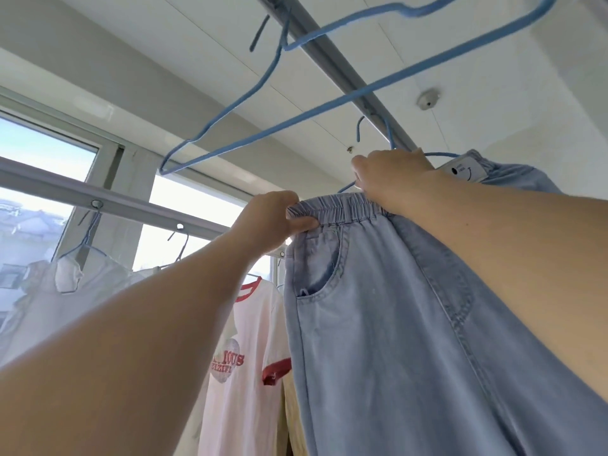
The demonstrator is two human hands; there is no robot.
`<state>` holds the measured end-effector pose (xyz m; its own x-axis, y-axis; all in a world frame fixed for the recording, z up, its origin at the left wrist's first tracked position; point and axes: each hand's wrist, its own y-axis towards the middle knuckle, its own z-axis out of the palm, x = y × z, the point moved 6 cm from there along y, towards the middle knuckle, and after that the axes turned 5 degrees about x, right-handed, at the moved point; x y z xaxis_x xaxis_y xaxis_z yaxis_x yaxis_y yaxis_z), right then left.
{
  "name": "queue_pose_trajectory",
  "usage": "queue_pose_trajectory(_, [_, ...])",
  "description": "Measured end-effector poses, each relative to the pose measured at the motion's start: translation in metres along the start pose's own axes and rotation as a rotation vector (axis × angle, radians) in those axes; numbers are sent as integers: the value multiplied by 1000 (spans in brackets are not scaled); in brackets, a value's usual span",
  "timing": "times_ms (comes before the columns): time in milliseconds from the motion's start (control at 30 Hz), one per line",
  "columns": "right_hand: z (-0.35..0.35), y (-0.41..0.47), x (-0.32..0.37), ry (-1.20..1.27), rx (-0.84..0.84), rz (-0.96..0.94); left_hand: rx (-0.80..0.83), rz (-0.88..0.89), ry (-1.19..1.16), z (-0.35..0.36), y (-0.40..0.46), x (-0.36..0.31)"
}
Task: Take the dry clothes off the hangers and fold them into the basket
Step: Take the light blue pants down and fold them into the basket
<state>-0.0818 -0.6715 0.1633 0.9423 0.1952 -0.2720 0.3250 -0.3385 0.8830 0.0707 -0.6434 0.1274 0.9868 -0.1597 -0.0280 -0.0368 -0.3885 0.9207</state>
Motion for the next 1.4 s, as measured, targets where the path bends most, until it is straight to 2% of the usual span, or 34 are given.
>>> queue_pose_trajectory(267, [-3,-2,3,15,-8,45,-3,-90,-365,-2,-18,9])
queue_pose_trajectory(433, [-15,7,10,62,-20,59,67,-100,-387,5,-40,19])
queue_pose_trajectory(633, [14,14,27,188,57,22,144,-267,-773,7,-45,27])
queue_pose_trajectory(733, [7,-11,38,198,-145,-24,110,-342,-949,5,-48,28])
queue_pose_trajectory(800, [0,-34,50,227,-278,-80,114,-378,-983,5,-54,31])
queue_pose_trajectory(867, [2,-55,66,252,-320,-155,181,-407,-973,11,-63,33])
queue_pose_trajectory(1000, [30,-99,99,434,-180,-205,351,-416,-906,24,-94,30])
queue_pose_trajectory(1133, [67,-146,131,845,50,-147,493,-481,-804,38,-136,44])
queue_pose_trajectory(1400, [105,-228,217,1415,520,-152,599,-720,-778,36,-241,97])
